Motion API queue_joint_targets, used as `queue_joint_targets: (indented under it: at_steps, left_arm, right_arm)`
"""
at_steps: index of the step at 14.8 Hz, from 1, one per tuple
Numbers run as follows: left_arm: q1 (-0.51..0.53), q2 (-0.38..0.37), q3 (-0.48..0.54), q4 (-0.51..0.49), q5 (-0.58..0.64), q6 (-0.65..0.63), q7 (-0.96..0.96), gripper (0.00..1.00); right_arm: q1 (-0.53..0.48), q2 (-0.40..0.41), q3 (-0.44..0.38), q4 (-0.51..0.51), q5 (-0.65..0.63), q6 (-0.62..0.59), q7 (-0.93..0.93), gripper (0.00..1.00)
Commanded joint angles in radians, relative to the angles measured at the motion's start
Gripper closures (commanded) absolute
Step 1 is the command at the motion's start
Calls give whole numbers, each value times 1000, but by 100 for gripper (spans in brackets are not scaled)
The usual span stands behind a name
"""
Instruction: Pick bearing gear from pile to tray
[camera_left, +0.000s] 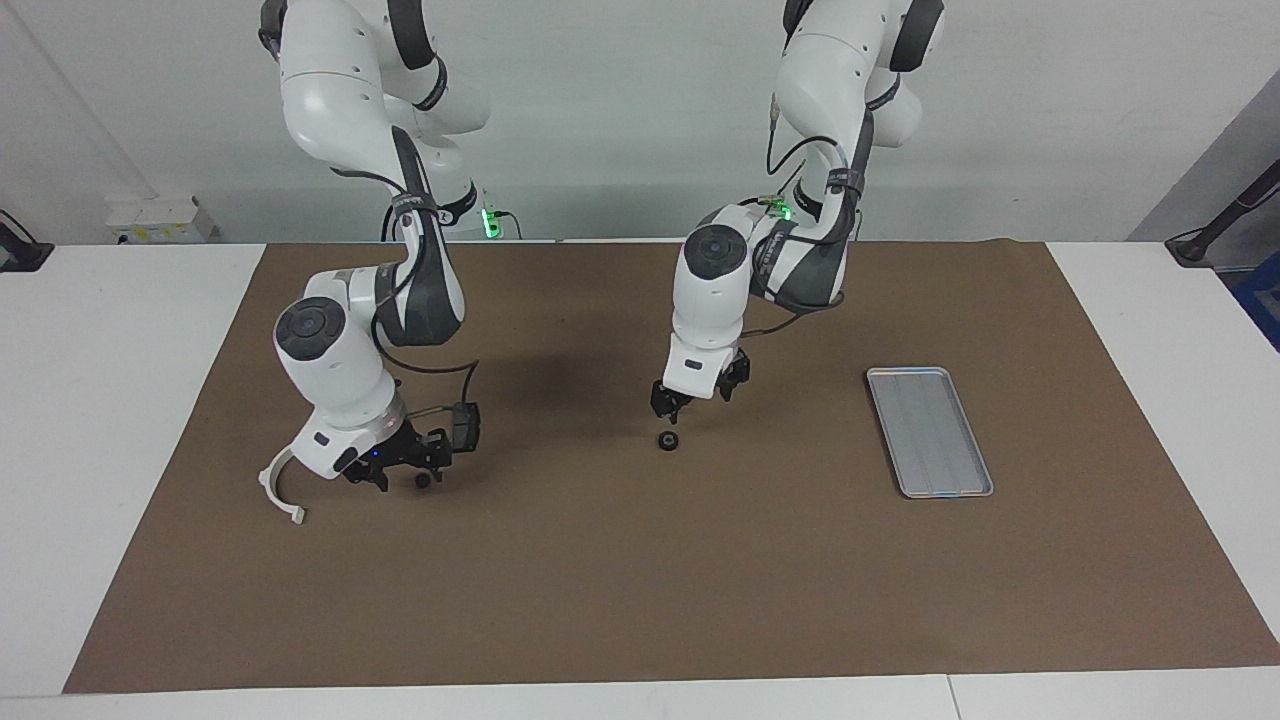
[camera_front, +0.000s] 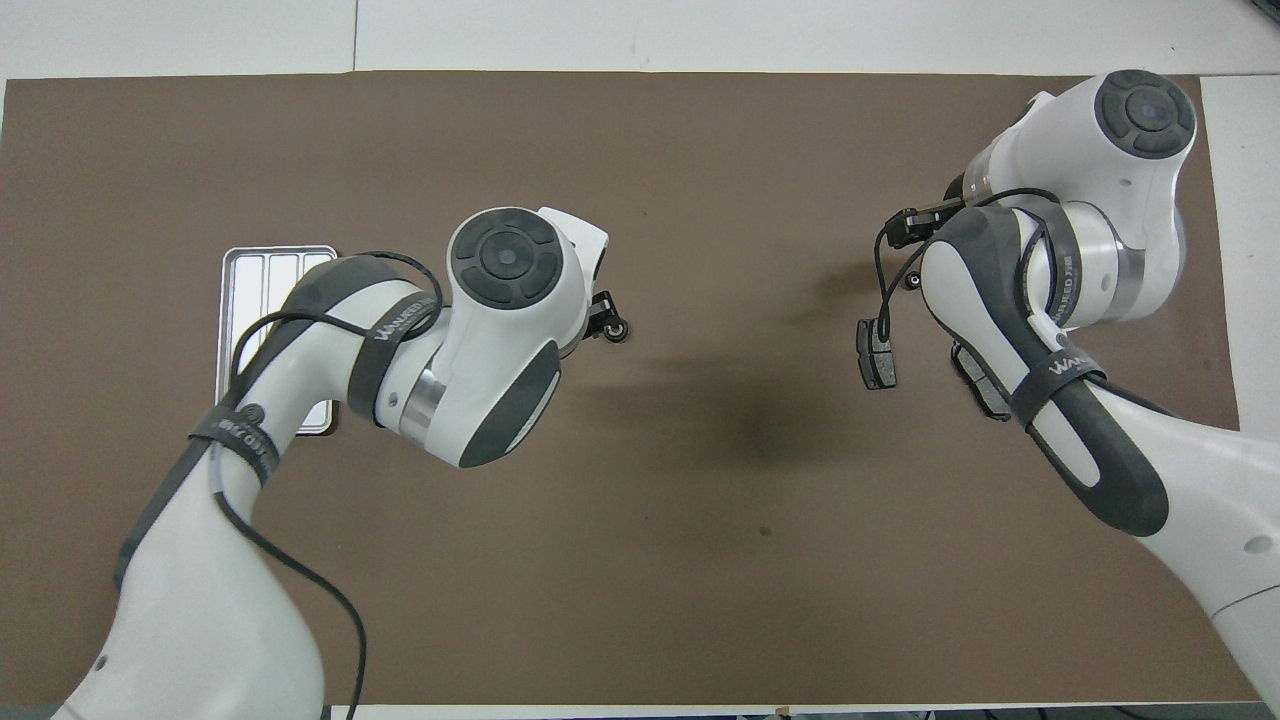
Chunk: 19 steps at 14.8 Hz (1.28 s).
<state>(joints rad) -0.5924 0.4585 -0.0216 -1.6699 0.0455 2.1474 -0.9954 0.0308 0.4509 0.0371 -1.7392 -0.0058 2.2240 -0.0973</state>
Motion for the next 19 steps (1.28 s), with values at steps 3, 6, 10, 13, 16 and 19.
queue_joint_targets:
  at_steps: [3,6,10,13,16,19]
  left_arm:
    - [-9,38,14,48,8,43,-58,0]
    - [-33,57,14,45,1,86,-68,0]
    - [-70,133,23,74,5,80,-86,0]
    - [-70,140,23,119,10,-6,-89,0]
    - [-73,138,23,98,13,43,-98,0]
    - [-70,138,23,93,14,51,-111,26]
  right_arm:
    - [-22,-60,17,-98,12,25,-41,23]
    - [-19,-60,17,-128,12,29,-36,23]
    - [-19,-55,17,-177,12,132,-39,23]
    - [-19,-54,17,-178,12,132,-35,26]
    - [-12,-57,17,-172,12,117,-22,100]
    - [-6,-101,17,-135,12,24,10,100]
